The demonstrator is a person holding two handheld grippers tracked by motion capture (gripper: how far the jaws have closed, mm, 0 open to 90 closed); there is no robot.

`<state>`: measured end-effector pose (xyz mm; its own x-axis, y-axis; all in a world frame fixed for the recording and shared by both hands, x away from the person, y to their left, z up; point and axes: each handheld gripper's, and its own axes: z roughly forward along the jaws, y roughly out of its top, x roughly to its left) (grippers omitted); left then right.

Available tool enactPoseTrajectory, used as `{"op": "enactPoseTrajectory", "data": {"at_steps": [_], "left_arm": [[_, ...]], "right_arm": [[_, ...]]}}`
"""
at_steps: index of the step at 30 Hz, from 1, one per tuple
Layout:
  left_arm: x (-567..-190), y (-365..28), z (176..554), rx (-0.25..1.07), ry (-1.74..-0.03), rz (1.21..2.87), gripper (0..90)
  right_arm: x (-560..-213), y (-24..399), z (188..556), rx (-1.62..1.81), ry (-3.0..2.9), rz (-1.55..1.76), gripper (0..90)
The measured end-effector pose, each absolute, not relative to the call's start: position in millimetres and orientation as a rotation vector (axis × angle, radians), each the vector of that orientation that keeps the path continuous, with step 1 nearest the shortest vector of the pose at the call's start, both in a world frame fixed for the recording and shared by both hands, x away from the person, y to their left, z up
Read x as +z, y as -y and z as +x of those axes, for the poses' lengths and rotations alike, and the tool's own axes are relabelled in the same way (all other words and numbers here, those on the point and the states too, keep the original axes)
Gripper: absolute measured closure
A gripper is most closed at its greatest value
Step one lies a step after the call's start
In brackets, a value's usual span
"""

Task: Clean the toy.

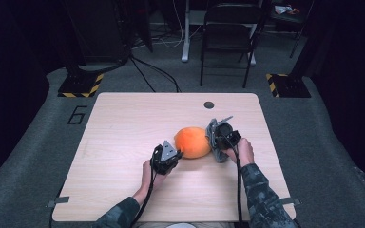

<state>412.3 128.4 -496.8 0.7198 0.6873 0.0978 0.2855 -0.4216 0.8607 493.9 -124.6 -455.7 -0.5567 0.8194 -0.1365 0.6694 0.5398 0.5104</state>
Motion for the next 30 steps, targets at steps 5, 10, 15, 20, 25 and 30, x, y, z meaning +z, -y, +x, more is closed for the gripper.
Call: {"op": "enactPoseTrajectory", "data": {"at_steps": [5,10,15,20,25,30], "left_arm": [[-497,-128,412,0.552,-0.736,2.015,84.3],[-497,-127,412,0.547,-0.722,2.023,84.3],[-498,-124,410,0.541,-0.704,2.026,84.3],[-498,-125,411,0.543,-0.702,2.032,84.2],[-498,-126,412,0.534,-0.707,2.032,84.2],[-498,-125,412,0.535,-0.708,2.033,84.0]], "right_arm": [[-433,123,487,0.711,-2.418,1.177,70.1],[-404,110,472,0.918,-2.411,1.09,70.1],[-397,81,455,1.058,-2.439,0.944,70.0],[-413,66,455,0.885,-2.439,0.893,69.8],[-417,84,465,0.799,-2.414,0.987,69.7],[-432,107,480,0.761,-2.414,1.106,69.5]]}}
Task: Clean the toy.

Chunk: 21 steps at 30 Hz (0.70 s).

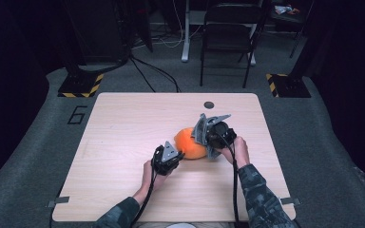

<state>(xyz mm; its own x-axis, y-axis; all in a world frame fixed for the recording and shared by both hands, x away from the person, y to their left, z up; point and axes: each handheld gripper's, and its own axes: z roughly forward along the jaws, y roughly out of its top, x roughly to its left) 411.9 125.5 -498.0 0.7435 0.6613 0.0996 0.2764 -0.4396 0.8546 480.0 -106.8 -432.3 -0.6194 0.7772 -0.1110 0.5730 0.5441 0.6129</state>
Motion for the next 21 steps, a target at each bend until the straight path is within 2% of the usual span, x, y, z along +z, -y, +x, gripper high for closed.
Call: {"op": "enactPoseTrajectory", "data": {"at_steps": [15,21], "left_arm": [[-499,-128,414,0.522,-0.725,2.018,83.9],[-499,-130,415,0.514,-0.736,2.011,83.8]], "right_arm": [[-468,124,497,0.514,-2.441,1.234,69.3],[-447,130,494,0.646,-2.402,1.252,69.6]]}}
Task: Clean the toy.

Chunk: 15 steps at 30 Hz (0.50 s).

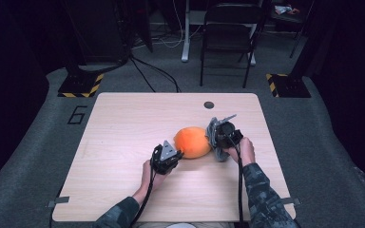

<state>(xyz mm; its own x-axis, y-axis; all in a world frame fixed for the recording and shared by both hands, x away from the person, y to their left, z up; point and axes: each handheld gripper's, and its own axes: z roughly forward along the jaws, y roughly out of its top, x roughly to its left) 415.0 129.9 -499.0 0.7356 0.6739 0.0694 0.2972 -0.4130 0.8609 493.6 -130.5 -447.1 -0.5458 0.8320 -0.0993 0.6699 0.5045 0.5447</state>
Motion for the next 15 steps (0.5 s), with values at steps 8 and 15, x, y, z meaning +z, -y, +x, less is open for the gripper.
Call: {"op": "enactPoseTrajectory", "data": {"at_steps": [8,15], "left_arm": [[-499,-130,415,0.514,-0.737,2.011,83.7],[-500,-128,414,0.518,-0.734,2.015,82.5]], "right_arm": [[-407,112,474,0.832,-2.438,1.112,69.6],[-422,93,471,0.75,-2.481,1.058,69.8]]}}
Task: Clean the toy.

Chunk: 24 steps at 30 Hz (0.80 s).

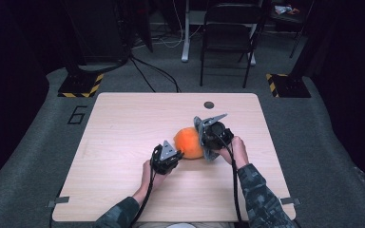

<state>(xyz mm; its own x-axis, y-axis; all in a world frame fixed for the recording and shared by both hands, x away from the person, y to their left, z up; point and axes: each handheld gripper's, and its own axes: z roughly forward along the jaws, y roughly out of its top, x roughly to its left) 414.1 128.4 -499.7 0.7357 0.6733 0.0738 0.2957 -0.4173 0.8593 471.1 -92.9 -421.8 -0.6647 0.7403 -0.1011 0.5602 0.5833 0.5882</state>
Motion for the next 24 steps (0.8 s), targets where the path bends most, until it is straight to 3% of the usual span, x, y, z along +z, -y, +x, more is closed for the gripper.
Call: {"op": "enactPoseTrajectory", "data": {"at_steps": [2,6,14,20,24], "left_arm": [[-499,-127,413,0.528,-0.731,2.026,79.0],[-499,-122,411,0.517,-0.751,2.06,60.8],[-498,-119,412,0.679,-0.791,2.066,43.9],[-500,-110,412,0.781,-0.746,2.047,43.6],[-504,-106,414,0.774,-0.736,2.041,61.4]], "right_arm": [[-426,93,472,0.756,-2.453,1.049,69.8],[-429,94,474,0.76,-2.411,1.071,69.6],[-432,99,480,0.785,-2.395,1.098,69.5],[-432,98,479,0.799,-2.4,1.11,69.5],[-432,98,479,0.796,-2.404,1.103,69.4]]}}
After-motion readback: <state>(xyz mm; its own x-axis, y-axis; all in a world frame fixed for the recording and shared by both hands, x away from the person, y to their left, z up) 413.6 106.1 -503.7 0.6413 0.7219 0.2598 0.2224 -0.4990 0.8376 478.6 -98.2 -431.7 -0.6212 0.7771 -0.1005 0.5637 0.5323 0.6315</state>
